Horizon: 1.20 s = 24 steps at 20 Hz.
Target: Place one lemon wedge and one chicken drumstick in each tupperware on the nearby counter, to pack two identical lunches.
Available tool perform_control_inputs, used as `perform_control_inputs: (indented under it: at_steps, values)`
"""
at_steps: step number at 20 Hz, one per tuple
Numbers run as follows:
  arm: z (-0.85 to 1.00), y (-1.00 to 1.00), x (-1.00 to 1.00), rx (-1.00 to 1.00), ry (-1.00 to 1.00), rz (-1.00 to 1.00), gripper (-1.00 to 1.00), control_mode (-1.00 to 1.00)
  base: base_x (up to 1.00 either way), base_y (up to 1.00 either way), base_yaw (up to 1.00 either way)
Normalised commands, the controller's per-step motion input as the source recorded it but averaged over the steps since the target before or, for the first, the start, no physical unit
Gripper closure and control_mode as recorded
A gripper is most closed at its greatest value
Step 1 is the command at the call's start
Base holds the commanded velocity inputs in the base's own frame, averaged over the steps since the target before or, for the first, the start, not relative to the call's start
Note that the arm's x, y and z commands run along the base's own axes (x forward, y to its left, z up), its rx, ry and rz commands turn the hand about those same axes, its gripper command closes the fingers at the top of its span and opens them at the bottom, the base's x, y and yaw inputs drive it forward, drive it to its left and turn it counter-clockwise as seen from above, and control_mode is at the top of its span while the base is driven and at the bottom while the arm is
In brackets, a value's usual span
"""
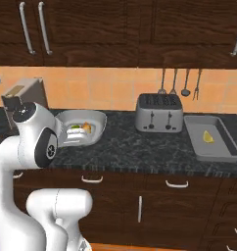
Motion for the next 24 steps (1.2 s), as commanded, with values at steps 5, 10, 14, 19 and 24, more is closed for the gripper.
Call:
perform_control_inputs:
  at_steps: [5, 10, 14, 19, 24]
  values:
    - [0.0, 0.0, 0.0, 0.0, 0.0, 0.0, -1.0, 1.0, -0.28, -1.0, -0.01]
    - [0.0, 0.0, 0.0, 0.0, 0.0, 0.0, -1.0, 1.0, 0.0, -1.0, 0.0]
    - [0.0, 0.0, 0.0, 0.0, 0.0, 0.0, -1.0, 1.0, -0.04, -1.0, 0.0]
    - [0.0, 0.0, 0.0, 0.0, 0.0, 0.0, -1.0, 1.0, -0.69, -1.0, 0.01]
    - [0.0, 0.0, 0.0, 0.0, 0.0, 0.0, -1.0, 1.0, -0.7, -1.0, 0.0]
